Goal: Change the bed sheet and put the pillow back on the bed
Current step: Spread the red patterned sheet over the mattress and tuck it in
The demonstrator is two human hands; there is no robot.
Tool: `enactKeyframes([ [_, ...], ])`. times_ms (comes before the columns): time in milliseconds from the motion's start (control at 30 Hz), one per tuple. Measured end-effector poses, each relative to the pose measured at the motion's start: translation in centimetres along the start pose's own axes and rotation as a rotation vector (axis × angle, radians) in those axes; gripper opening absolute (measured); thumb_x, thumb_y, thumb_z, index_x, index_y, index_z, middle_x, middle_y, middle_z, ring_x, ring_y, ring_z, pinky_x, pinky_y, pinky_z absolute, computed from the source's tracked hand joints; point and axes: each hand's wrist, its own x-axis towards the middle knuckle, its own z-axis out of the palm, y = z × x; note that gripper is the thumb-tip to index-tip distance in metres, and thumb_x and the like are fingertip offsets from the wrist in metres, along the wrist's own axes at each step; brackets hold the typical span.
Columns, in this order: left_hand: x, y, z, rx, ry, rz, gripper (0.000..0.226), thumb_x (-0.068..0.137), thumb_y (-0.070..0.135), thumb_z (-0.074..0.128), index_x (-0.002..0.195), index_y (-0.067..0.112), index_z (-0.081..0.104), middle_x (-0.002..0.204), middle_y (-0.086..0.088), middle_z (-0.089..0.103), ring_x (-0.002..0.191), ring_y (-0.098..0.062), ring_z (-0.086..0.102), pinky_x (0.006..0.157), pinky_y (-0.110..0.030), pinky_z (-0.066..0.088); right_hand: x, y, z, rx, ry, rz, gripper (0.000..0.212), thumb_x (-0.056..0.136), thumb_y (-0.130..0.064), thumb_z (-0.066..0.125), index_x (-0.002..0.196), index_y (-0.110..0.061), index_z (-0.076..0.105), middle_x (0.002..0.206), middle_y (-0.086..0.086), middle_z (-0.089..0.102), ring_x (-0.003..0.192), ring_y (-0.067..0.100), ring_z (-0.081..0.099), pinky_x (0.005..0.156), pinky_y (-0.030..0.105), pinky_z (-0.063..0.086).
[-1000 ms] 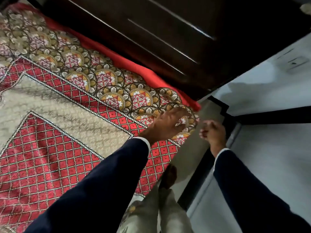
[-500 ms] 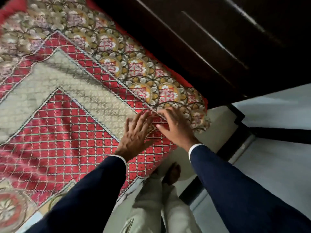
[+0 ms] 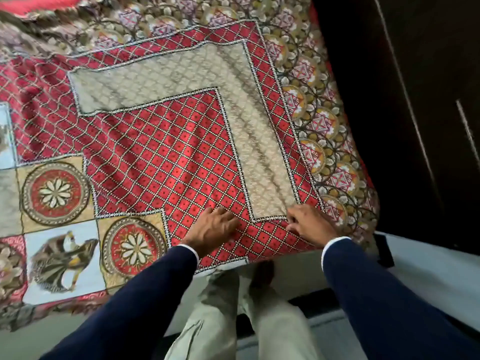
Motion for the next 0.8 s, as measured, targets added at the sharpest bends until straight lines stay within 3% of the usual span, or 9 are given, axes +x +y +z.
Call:
enactKeyframes([
  [133, -0.4, 1.0, -0.3, -0.115, -0.01, -0.025, 0.028, 0.098, 0.041, 0.057, 0.122, 0.026, 0.058, 0.118, 0.003, 0.064, 0.112, -0.019, 0.055, 0.099, -0.042, 0.04, -0.7, -0.4, -1.5, -0.116, -0.203, -0.027, 0.013, 0.093, -0.024, 0.068, 0.092, -0.015, 0.059, 0.092, -0.006, 0.069, 0.088, 0.005, 0.069, 0.072, 0.03, 0.055],
  [267, -0.7, 1.2, -1.9, -0.287, -0.035, 0.097, 0.019, 0.098, 0.031, 0.06, 0.116, 0.025, 0.065, 0.111, 0.003, 0.069, 0.104, -0.018, 0.064, 0.095, -0.035, 0.049, -0.9, -0.3, -1.5, -0.323, -0.213, -0.029, 0.013, 0.097, -0.025, 0.064, 0.087, -0.023, 0.056, 0.078, -0.013, 0.065, 0.062, -0.01, 0.051, 0.053, 0.016, 0.037],
  [300, -1.0, 1.2, -2.3, -0.292, -0.037, 0.105, 0.021, 0.098, 0.03, 0.06, 0.117, 0.023, 0.064, 0.111, 0.002, 0.069, 0.104, -0.018, 0.064, 0.093, -0.034, 0.05, -1.0, -0.6, -1.6, -0.363, -0.203, -0.044, 0.011, 0.098, -0.026, 0.063, 0.09, -0.026, 0.056, 0.082, -0.012, 0.066, 0.063, -0.009, 0.051, 0.053, 0.014, 0.037],
  [367, -1.3, 1.5, -2.5, -0.243, -0.027, 0.088, 0.024, 0.1, 0.032, 0.058, 0.122, 0.023, 0.062, 0.116, 0.0, 0.068, 0.107, -0.019, 0.063, 0.091, -0.036, 0.051, -1.2, -1.6, -2.0, -0.395, -0.229, -0.062, 0.009, 0.098, -0.028, 0.062, 0.105, -0.022, 0.062, 0.105, -0.004, 0.07, 0.088, 0.008, 0.066, 0.068, 0.017, 0.044],
  [400, -1.7, 1.8, -2.6, -0.202, -0.045, 0.056, 0.027, 0.102, 0.035, 0.054, 0.125, 0.023, 0.06, 0.122, -0.001, 0.065, 0.112, -0.02, 0.061, 0.092, -0.038, 0.05, -1.3, -2.3, -2.4, -0.41, -0.272, -0.057, 0.023, 0.096, -0.032, 0.065, 0.112, -0.016, 0.062, 0.113, 0.0, 0.068, 0.103, 0.017, 0.067, 0.079, 0.025, 0.047],
  [467, -2.3, 2.7, -2.5, -0.111, -0.118, -0.019, 0.034, 0.105, 0.039, 0.042, 0.132, 0.022, 0.055, 0.137, -0.004, 0.053, 0.123, -0.023, 0.051, 0.097, -0.045, 0.044, -1.1, -3.3, -2.8, -0.443, -0.364, -0.046, 0.047, 0.09, -0.048, 0.068, 0.116, -0.01, 0.062, 0.114, 0.005, 0.066, 0.112, 0.025, 0.064, 0.089, 0.033, 0.047],
  [600, -4.7, 4.2, -0.4, -0.181, -0.048, -0.27, 0.034, 0.101, 0.032, 0.049, 0.134, 0.023, 0.048, 0.136, -0.005, 0.05, 0.117, -0.023, 0.052, 0.099, -0.048, 0.045, -0.6, -6.0, -2.5, -0.404, -0.349, -0.252, 0.038, 0.091, -0.054, 0.064, 0.104, -0.019, 0.059, 0.096, 0.0, 0.062, 0.093, 0.021, 0.062, 0.083, 0.035, 0.051],
  [700, -7.8, 4.0, 2.1, -0.294, 0.0, -0.635, 0.048, 0.098, 0.034, 0.053, 0.141, 0.024, 0.034, 0.141, -0.007, 0.045, 0.125, -0.028, 0.046, 0.102, -0.051, 0.043, -0.4, -9.0, -0.7, -0.486, -0.19, -0.436, 0.045, 0.09, -0.052, 0.065, 0.118, -0.021, 0.048, 0.118, 0.002, 0.058, 0.11, 0.024, 0.057, 0.095, 0.04, 0.048],
  [800, -11.6, 2.6, 4.6, -0.421, 0.082, -1.004, 0.057, 0.097, 0.046, 0.053, 0.143, 0.02, 0.033, 0.147, -0.008, 0.039, 0.133, -0.032, 0.041, 0.104, -0.054, 0.043, 0.9, -11.6, 3.0, -0.547, -0.192, -0.461, 0.063, 0.085, -0.056, 0.067, 0.132, -0.022, 0.041, 0.13, 0.004, 0.053, 0.121, 0.028, 0.051, 0.103, 0.047, 0.042],
])
